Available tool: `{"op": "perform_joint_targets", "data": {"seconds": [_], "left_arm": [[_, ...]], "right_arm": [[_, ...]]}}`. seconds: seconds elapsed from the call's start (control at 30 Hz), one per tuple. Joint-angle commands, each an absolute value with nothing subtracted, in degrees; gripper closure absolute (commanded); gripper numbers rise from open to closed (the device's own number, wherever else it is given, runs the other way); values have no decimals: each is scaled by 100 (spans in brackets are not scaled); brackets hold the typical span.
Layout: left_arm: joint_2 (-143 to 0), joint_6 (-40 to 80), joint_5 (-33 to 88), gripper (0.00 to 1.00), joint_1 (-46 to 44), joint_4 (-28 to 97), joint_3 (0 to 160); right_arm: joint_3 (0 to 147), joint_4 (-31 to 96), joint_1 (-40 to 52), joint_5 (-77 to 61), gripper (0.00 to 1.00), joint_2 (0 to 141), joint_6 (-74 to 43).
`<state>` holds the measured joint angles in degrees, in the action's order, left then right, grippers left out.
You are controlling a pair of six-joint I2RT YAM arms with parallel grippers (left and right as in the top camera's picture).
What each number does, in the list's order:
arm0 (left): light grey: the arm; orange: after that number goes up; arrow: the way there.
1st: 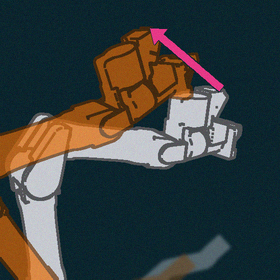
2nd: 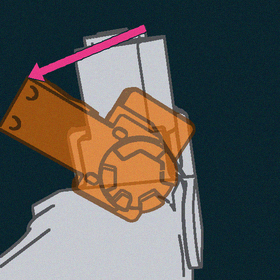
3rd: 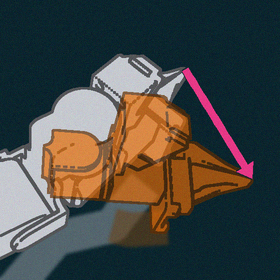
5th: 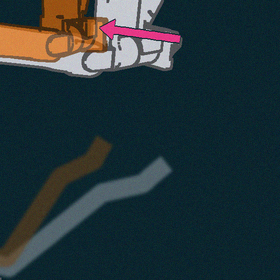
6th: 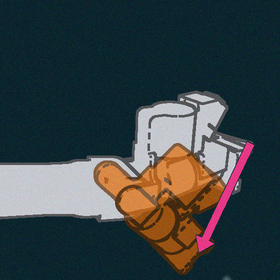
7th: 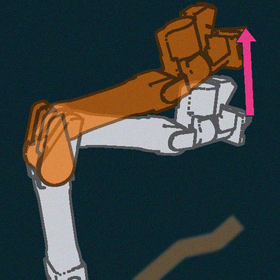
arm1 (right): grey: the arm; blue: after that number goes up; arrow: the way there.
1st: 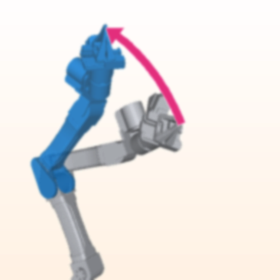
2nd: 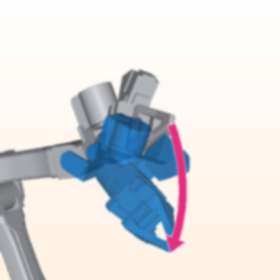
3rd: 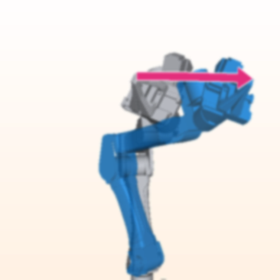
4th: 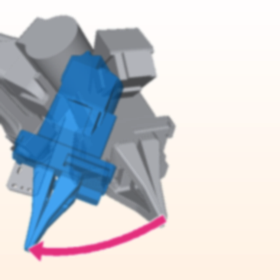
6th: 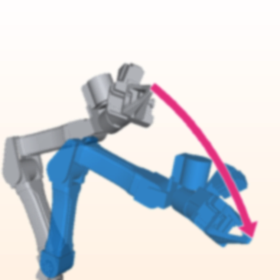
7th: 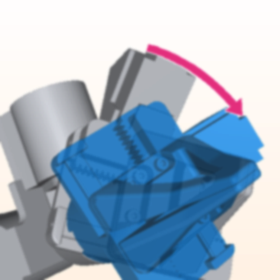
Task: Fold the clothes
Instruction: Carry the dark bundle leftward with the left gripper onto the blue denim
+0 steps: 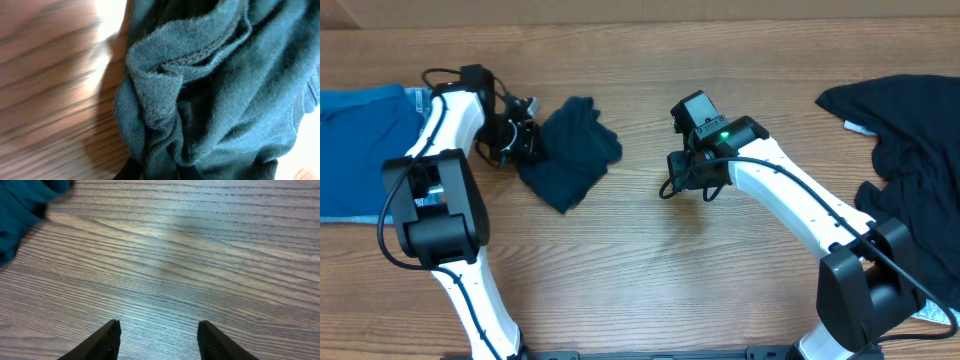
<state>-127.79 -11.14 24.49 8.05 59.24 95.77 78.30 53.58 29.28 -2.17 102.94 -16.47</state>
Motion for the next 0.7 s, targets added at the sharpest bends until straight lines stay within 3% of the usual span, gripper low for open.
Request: {"op": "perform_joint_targets", "data": {"seconds": [0.0, 0.2, 0.43, 0.67], "left_arm": [[-12473, -777, 1765, 96, 751, 5961, 9732], [-11196, -620, -67, 96, 755, 6095, 9732], [-10787, -768, -1774, 96, 832, 6156, 9732], [-10787, -766, -2598, 95, 1061, 6123, 9734]], "right_arm": [[7806, 5363, 2912, -220, 46, 10291, -1645], [7806, 5378, 2912, -222, 46, 10291, -1645], [7806, 5461, 2912, -220, 46, 10289, -1625], [7806, 5463, 2912, -220, 46, 10289, -1625]]}}
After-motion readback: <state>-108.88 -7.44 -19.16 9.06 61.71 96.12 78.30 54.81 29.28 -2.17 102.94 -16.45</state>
